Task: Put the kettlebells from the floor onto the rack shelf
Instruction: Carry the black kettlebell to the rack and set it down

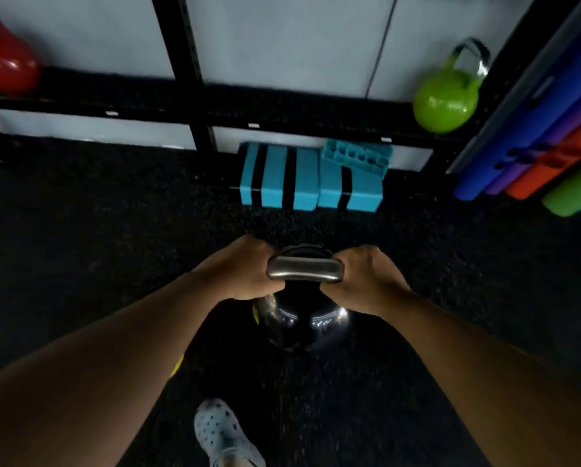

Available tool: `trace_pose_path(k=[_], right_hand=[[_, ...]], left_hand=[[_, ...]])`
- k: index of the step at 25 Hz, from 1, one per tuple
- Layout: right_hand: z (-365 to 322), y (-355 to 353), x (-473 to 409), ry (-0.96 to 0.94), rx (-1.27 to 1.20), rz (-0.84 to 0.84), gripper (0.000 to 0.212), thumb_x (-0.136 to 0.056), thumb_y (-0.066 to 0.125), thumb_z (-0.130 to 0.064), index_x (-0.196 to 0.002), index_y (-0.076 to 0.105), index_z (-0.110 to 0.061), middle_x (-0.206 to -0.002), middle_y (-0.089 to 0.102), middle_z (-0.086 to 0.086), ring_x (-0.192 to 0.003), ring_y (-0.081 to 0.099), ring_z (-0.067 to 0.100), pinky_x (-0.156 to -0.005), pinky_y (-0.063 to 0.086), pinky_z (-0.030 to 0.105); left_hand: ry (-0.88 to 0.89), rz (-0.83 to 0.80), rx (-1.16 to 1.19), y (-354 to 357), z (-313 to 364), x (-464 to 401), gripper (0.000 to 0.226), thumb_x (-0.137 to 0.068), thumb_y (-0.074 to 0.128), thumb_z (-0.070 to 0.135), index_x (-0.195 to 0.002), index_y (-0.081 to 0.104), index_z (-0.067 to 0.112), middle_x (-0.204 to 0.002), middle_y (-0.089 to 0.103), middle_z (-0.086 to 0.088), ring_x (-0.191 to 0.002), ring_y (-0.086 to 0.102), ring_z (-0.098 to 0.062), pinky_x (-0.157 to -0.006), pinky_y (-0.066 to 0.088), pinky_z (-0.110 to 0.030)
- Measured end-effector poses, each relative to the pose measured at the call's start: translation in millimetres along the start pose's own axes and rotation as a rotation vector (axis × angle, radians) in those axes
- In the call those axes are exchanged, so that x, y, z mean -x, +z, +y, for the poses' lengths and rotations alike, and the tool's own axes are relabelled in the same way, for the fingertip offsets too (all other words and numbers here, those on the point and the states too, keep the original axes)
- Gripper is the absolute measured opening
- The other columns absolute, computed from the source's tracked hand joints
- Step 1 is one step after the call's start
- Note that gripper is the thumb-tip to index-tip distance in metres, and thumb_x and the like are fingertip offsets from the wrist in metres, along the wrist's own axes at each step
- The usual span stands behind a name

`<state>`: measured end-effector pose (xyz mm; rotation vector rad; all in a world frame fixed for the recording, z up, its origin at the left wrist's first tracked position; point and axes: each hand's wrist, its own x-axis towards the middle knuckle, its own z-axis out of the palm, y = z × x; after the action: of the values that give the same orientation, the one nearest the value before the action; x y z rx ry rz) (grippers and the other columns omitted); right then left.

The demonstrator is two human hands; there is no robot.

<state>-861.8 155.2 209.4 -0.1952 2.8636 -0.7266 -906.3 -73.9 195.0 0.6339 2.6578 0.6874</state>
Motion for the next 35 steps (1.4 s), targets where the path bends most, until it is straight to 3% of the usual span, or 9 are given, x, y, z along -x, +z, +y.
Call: trace_pose_path(k=[4, 11, 16, 20, 24, 27, 30, 32, 35], right_hand=[[-20.8, -25.8, -124.9, -0.056, 0.084, 0.059, 0.015, -0.070, 0.060, -0.042, -0.064, 0.057, -0.029, -0.055, 0.058, -0.012, -0.052, 0.057, 0.002, -0.045, 0.039, 0.017], [-25.6, -56.5, -331.7, -0.144, 0.068, 0.183, 0.014, -0.078, 0.063, -0.039, -0.079, 0.064, -0.025, -0.063, 0.063, -0.009, -0.054, 0.059, 0.009, -0.046, 0.037, 0.018], [-10.3, -78.7, -464.3, -0.173, -0.002, 0.228, 0.015, -0.078, 0.065, -0.036, -0.088, 0.066, -0.025, -0.074, 0.072, -0.003, -0.064, 0.065, 0.014, -0.054, 0.044, 0.022], [-2.6, -90.1, -538.0, -0.174, 0.035, 0.177, 0.016, -0.078, 0.065, -0.033, -0.091, 0.062, -0.022, -0.079, 0.071, -0.001, -0.071, 0.068, 0.017, -0.061, 0.053, 0.029], [0.1, -98.0, -609.0, -0.173, 0.031, 0.191, 0.023, -0.081, 0.067, -0.029, -0.103, 0.066, -0.022, -0.092, 0.073, 0.003, -0.082, 0.069, 0.022, -0.071, 0.057, 0.037], [-0.2, -100.8, -650.4, -0.143, 0.045, 0.204, 0.031, -0.083, 0.066, -0.028, -0.113, 0.064, -0.021, -0.100, 0.073, 0.004, -0.090, 0.068, 0.024, -0.077, 0.057, 0.038], [1.3, -96.8, -685.2, -0.121, 0.002, 0.220, 0.023, -0.083, 0.068, -0.020, -0.105, 0.065, -0.020, -0.089, 0.071, -0.001, -0.075, 0.063, 0.015, -0.066, 0.053, 0.028], [1.4, -95.5, -702.5, -0.097, -0.008, 0.241, 0.011, -0.083, 0.068, -0.016, -0.090, 0.061, -0.021, -0.074, 0.062, -0.006, -0.066, 0.058, 0.013, -0.057, 0.045, 0.023], [5.9, -99.5, -721.7, -0.044, -0.031, 0.270, 0.012, -0.081, 0.067, -0.015, -0.079, 0.056, -0.018, -0.065, 0.055, -0.006, -0.062, 0.055, 0.017, -0.052, 0.038, 0.025]], left_hand=[[0.028, 0.040, -0.013, -74.8, -48.9, -83.7, 0.019, -0.074, 0.069, 0.034, -0.060, 0.056, 0.034, -0.052, 0.058, 0.012, -0.046, 0.059, 0.000, -0.038, 0.035, -0.013], [-0.023, 0.166, -0.144, -177.4, -125.1, -232.5, 0.007, -0.077, 0.063, 0.035, -0.079, 0.065, 0.029, -0.064, 0.063, 0.010, -0.056, 0.061, -0.006, -0.048, 0.046, -0.022], [-0.106, 0.268, -0.202, -220.8, -162.6, -339.9, 0.015, -0.077, 0.066, 0.037, -0.090, 0.065, 0.030, -0.074, 0.068, 0.006, -0.064, 0.065, -0.013, -0.057, 0.051, -0.028], [-0.161, 0.339, -0.185, -235.0, -190.5, -398.9, 0.012, -0.078, 0.064, 0.038, -0.086, 0.059, 0.030, -0.074, 0.067, 0.006, -0.064, 0.065, -0.015, -0.056, 0.044, -0.025], [-0.122, 0.365, -0.218, -256.6, -221.1, -465.2, 0.024, -0.079, 0.070, 0.036, -0.100, 0.061, 0.031, -0.077, 0.070, 0.005, -0.066, 0.066, -0.015, -0.057, 0.045, -0.025], [-0.104, 0.389, -0.250, -275.0, -240.2, -504.6, 0.032, -0.079, 0.071, 0.036, -0.109, 0.063, 0.029, -0.091, 0.074, -0.003, -0.079, 0.072, -0.025, -0.063, 0.051, -0.030], [-0.098, 0.364, -0.248, -285.9, -261.9, -536.7, 0.039, -0.079, 0.070, 0.034, -0.117, 0.062, 0.029, -0.096, 0.074, -0.005, -0.087, 0.072, -0.028, -0.070, 0.055, -0.036], [-0.089, 0.339, -0.225, -290.9, -270.0, -556.4, 0.028, -0.079, 0.068, 0.031, -0.106, 0.064, 0.026, -0.091, 0.072, -0.004, -0.084, 0.070, -0.027, -0.069, 0.055, -0.036], [-0.112, 0.314, -0.178, -299.1, -272.8, -580.9, 0.014, -0.077, 0.064, 0.027, -0.090, 0.062, 0.022, -0.086, 0.069, -0.006, -0.081, 0.066, -0.031, -0.071, 0.057, -0.043]])
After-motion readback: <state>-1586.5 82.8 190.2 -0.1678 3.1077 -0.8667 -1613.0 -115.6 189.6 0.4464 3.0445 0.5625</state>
